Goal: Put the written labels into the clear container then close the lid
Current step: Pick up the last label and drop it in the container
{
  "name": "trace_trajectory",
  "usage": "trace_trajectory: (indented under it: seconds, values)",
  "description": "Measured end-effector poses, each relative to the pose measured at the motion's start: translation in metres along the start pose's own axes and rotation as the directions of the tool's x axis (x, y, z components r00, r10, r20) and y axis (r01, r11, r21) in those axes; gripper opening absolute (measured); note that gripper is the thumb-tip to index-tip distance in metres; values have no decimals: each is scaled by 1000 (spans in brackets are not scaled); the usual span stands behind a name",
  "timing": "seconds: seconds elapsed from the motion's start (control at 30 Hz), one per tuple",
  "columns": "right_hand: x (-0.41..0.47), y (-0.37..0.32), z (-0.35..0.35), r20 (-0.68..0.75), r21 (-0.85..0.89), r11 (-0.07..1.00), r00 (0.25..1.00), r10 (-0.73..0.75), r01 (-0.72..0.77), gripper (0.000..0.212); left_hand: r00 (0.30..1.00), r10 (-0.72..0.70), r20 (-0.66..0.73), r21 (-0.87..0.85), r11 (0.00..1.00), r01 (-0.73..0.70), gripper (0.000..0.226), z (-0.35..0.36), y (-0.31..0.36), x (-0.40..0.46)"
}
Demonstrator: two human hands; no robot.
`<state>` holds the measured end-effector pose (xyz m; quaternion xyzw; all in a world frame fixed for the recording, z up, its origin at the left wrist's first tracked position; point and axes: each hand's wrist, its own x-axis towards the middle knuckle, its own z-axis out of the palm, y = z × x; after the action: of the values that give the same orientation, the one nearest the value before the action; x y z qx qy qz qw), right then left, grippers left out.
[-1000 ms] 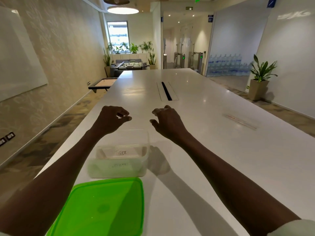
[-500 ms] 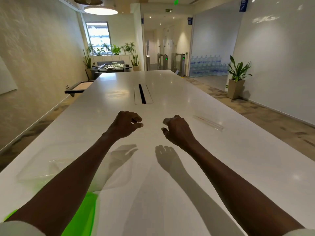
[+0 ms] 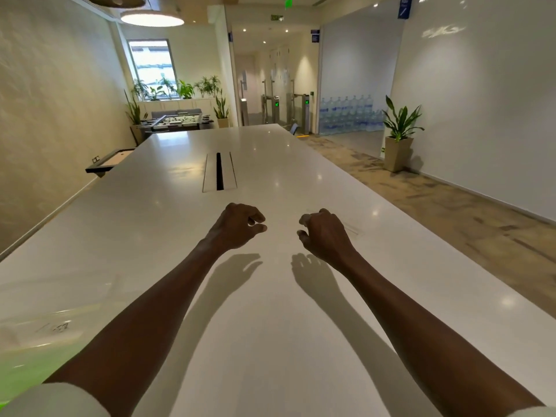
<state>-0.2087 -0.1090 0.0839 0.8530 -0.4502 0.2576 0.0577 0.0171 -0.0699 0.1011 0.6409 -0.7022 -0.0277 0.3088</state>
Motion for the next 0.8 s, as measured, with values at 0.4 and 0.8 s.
trace_trajectory:
  seconds: [0.4, 0.8]
  values:
    - [7, 66, 26, 128, -140, 982, 981, 148, -129, 26, 998, -16, 63, 48, 999, 13, 47, 58, 24, 32]
    - [17, 118, 47, 134, -199, 941, 944, 301, -272, 50, 986, -78, 151, 26, 997, 75, 45, 104, 36, 64]
